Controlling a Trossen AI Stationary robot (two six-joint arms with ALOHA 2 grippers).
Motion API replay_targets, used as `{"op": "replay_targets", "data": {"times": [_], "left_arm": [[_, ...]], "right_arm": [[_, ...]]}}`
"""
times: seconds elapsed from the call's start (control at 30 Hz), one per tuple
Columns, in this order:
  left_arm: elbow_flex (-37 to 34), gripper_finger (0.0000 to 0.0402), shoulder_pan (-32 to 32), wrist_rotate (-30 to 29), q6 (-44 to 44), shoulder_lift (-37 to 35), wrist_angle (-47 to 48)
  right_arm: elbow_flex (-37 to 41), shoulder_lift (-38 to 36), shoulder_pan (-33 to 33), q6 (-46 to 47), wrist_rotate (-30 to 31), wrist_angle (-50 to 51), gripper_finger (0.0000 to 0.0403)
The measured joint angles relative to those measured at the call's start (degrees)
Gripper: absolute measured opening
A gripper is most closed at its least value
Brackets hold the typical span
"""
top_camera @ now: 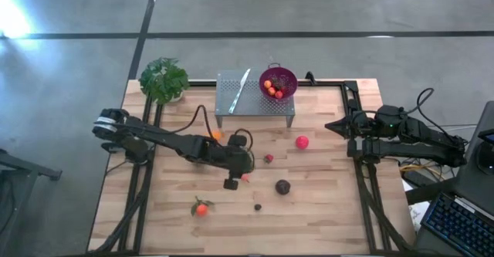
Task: Pick & Place Fruit
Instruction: Put the red strawberry into the violet strainer bowl on the shelf
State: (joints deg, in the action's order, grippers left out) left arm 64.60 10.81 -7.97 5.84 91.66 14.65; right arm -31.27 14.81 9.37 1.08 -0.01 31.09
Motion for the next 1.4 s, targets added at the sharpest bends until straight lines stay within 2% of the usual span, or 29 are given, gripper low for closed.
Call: {"op": "replay_targets", "data": {"times": [0.2,0.53,0.67,0.77,0.9,1.17,1.4], "left_arm": [[0.83,0.0152,-2.64,-0.05,-1.09,0.00,-8.56],[1.28,0.0155,-7.58,-0.05,-12.03,0.00,-21.36],[1.27,0.0155,-8.81,-0.05,-15.81,0.00,-23.90],[1.27,0.0156,-9.51,-0.07,-16.74,0.00,-25.73],[1.27,0.0156,-10.17,-0.04,-16.21,0.00,-28.19],[1.27,0.0156,-11.16,-0.07,-14.92,0.00,-28.41],[1.29,0.0156,-11.41,-0.04,-14.84,0.00,-29.39]], "right_arm": [[0.00,0.00,0.02,0.00,0.00,-0.01,0.0008],[0.00,0.00,0.00,-0.01,0.00,-0.20,0.0008],[0.00,0.62,0.00,-1.45,-0.02,-7.56,0.0008],[0.08,1.36,0.00,2.00,-0.02,-13.71,0.0008],[0.22,4.86,0.01,2.37,-0.02,-19.52,0.0008],[-0.13,17.40,-0.03,1.92,-0.14,-30.36,0.0008],[-0.20,25.47,-0.71,4.47,-7.02,-40.99,0.0014]]}}
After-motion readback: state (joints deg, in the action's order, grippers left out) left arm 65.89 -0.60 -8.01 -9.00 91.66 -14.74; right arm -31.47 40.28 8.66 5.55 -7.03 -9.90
